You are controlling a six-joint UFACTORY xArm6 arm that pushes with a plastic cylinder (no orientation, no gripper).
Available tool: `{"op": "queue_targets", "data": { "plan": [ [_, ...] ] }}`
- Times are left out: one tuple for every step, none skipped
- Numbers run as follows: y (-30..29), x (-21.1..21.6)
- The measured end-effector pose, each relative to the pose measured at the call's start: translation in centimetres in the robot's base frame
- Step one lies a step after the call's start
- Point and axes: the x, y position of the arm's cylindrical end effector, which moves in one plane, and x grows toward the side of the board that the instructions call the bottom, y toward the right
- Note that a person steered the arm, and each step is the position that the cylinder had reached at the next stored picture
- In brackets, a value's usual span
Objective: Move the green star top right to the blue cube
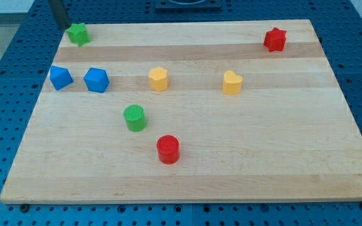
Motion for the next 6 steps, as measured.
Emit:
{"op": "queue_targets", "data": {
  "plan": [
    [10.8, 3.1],
    [15.6, 3.3],
    [9.7, -0.4],
    [8.3, 3.1],
    [11.4, 6.3],
    [17.7, 6.8]
  ]
}}
